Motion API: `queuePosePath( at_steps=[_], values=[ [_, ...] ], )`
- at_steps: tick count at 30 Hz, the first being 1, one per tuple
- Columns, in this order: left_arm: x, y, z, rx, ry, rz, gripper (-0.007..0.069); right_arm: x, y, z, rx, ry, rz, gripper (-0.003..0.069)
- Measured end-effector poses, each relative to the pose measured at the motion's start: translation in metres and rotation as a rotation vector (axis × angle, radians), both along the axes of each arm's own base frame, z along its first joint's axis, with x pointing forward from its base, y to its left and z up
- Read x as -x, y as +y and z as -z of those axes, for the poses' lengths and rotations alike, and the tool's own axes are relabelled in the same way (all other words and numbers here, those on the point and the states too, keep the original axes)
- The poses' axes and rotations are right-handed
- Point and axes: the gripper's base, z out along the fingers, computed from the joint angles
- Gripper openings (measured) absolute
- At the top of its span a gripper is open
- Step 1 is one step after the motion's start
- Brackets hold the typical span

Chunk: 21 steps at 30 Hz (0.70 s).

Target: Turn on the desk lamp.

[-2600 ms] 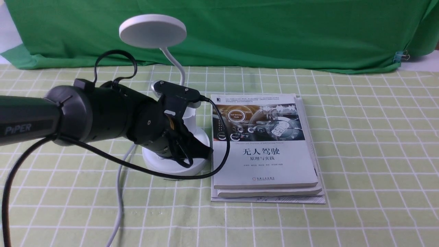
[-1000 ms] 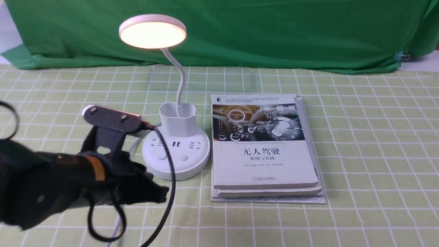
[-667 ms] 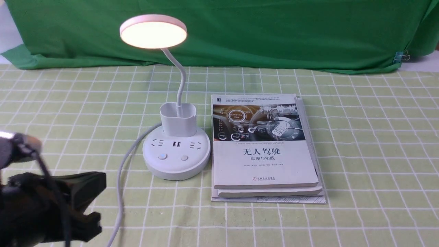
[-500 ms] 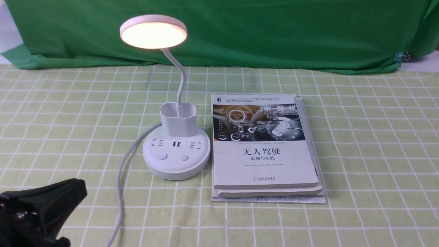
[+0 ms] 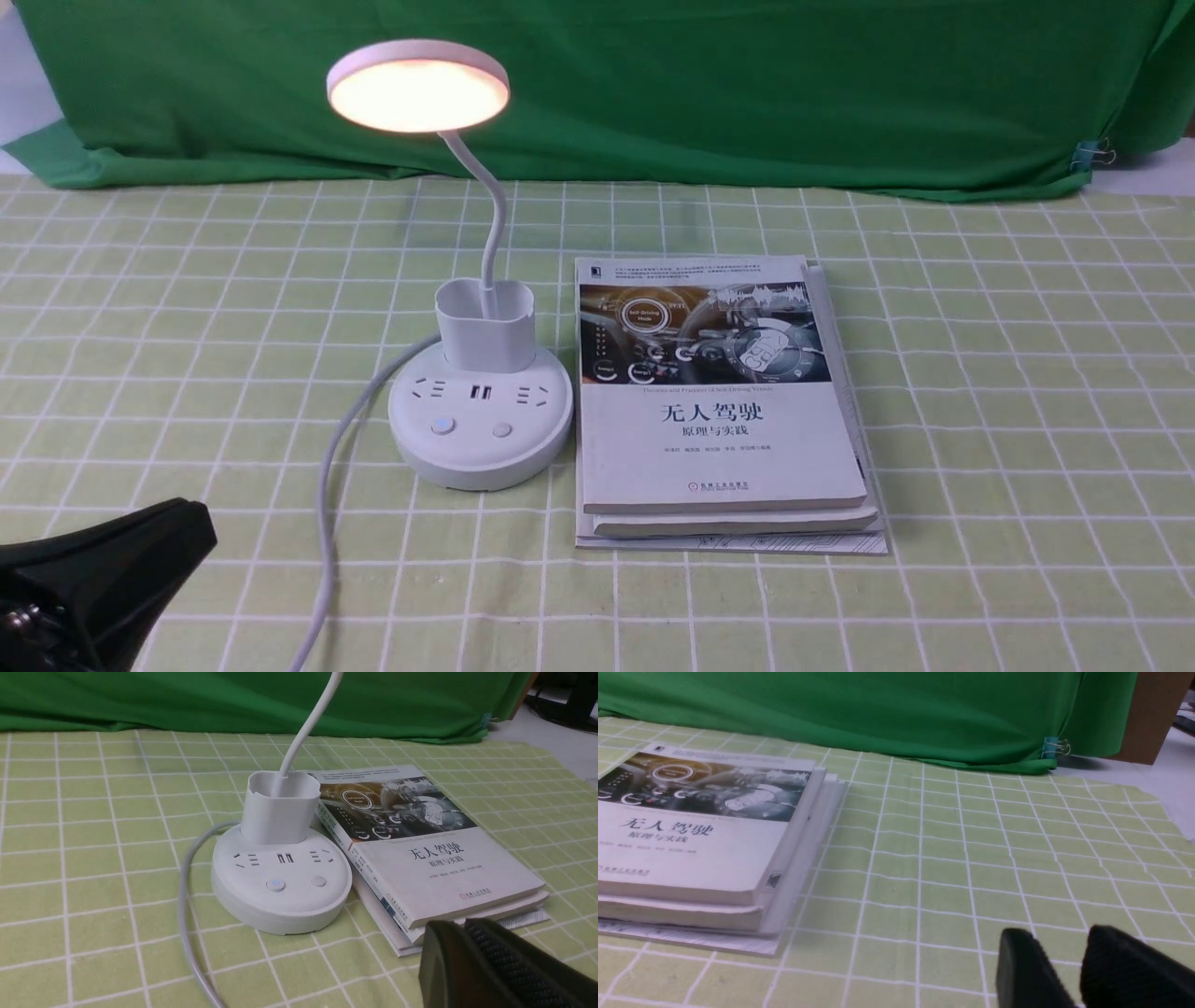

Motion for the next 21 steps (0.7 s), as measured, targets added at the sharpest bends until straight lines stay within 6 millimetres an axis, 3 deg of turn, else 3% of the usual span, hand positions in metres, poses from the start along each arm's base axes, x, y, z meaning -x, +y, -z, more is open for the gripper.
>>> queuePosePath(
  at_steps=[14,21],
  values=[
    [0.002,0.005,0.004,-0.034,-0.034,-0.033,0.0019,0.000,0.000,0.000,0.000,0.000,0.000,0.0245],
    [0.012,0.029,0.020,-0.090,-0.232,-0.279,0.0019,0.000,0.000,0.000,0.000,0.000,0.000,0.0245]
  ],
)
